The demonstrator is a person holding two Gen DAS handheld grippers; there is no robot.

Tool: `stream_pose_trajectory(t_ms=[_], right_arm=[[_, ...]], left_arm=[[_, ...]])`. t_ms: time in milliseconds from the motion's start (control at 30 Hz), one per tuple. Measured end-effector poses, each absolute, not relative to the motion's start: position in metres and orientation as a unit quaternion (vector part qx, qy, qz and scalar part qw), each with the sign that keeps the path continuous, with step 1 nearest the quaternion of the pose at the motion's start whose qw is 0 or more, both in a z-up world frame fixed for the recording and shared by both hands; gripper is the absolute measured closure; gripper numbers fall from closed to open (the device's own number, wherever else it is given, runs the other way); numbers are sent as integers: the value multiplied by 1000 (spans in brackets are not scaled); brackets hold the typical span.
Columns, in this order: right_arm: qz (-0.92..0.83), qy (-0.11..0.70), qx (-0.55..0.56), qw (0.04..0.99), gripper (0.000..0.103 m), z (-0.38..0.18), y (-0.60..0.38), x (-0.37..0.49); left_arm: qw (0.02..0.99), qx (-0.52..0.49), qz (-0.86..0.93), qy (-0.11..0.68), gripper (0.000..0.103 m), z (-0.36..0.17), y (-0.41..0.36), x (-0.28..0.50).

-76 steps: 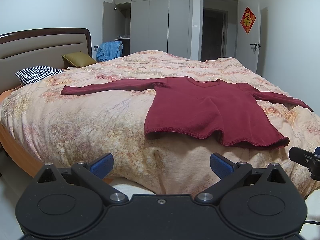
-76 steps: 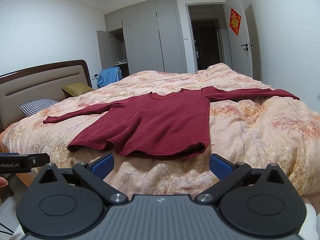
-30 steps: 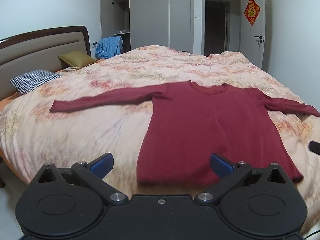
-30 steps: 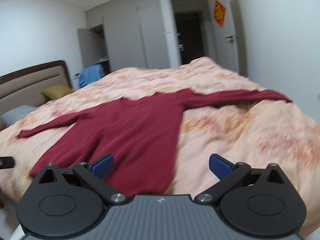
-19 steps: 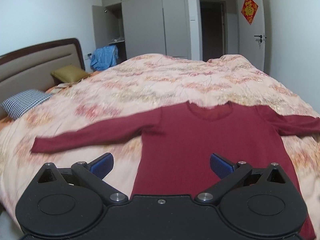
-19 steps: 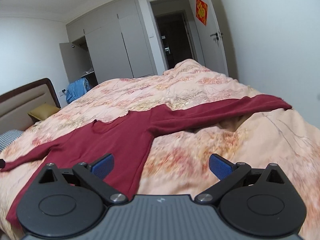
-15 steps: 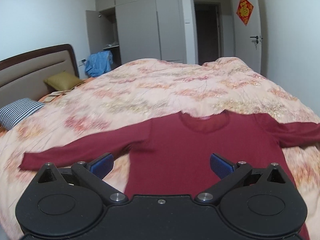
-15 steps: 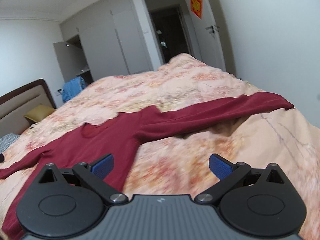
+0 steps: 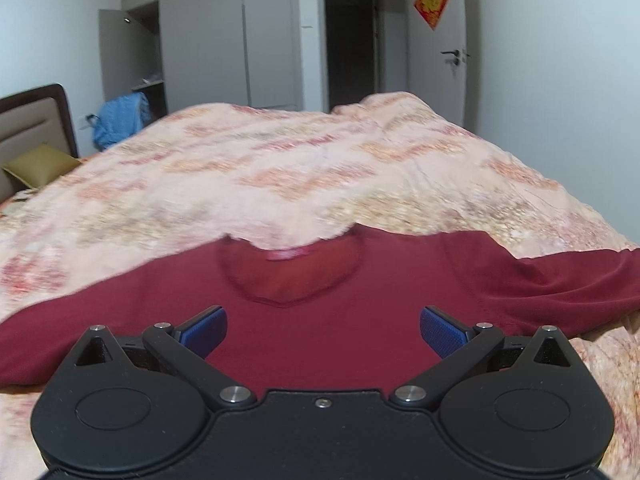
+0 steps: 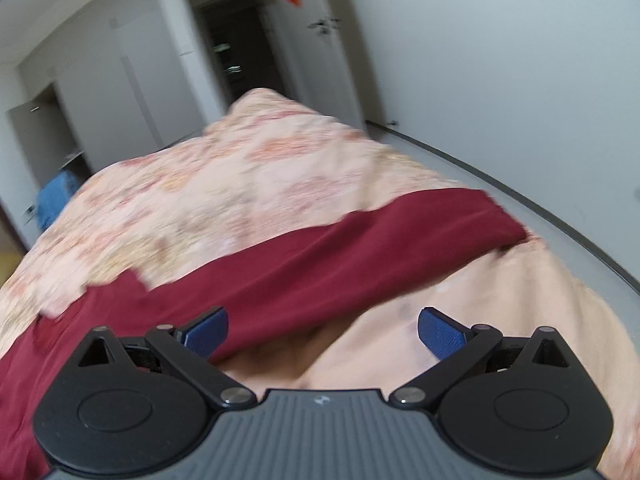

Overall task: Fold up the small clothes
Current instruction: 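Reach the right tool to a sweater sleeve cuff and close on it, then carry the sleeve across the sweater body with the right tool and release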

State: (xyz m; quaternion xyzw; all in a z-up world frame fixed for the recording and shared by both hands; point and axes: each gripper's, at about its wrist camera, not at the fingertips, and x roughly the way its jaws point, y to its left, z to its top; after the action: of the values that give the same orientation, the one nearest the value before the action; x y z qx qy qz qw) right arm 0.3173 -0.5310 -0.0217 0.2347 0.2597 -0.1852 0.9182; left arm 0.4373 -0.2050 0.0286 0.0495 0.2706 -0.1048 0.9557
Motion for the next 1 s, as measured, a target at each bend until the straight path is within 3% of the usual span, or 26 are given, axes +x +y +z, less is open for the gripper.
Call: stream_pose_trajectory(t_ms=[233,400,533,600,667,700,767,1000], right_arm=[[-270,222,327,878,1,-43,-599,323],[-290,208,375,856,14,-56,-623,332],[-313,216,354,854,35,-60,-622,344],[-332,211,354,848,63,-61,-622,347],[-345,204,355,844,83,-59,-623,346],[-350,203,346,846,87,-56,-621,345],[-358,197,301,861,93,-43,-610,347],[-289,112,64,949,95,49,-503,371]], left_arm=[[944,44,-115,307,1,-7,-230,455],[931,44,-115,344,1,-23,-232,459],[929,47,-112,348,1,-21,-228,458],[929,49,-104,351,1,-14,-224,460],[930,52,-89,354,1,-5,-218,461],[930,52,-82,354,1,0,-214,461],[933,43,-71,350,1,12,-203,462],[946,-34,-40,319,1,59,-143,459]])
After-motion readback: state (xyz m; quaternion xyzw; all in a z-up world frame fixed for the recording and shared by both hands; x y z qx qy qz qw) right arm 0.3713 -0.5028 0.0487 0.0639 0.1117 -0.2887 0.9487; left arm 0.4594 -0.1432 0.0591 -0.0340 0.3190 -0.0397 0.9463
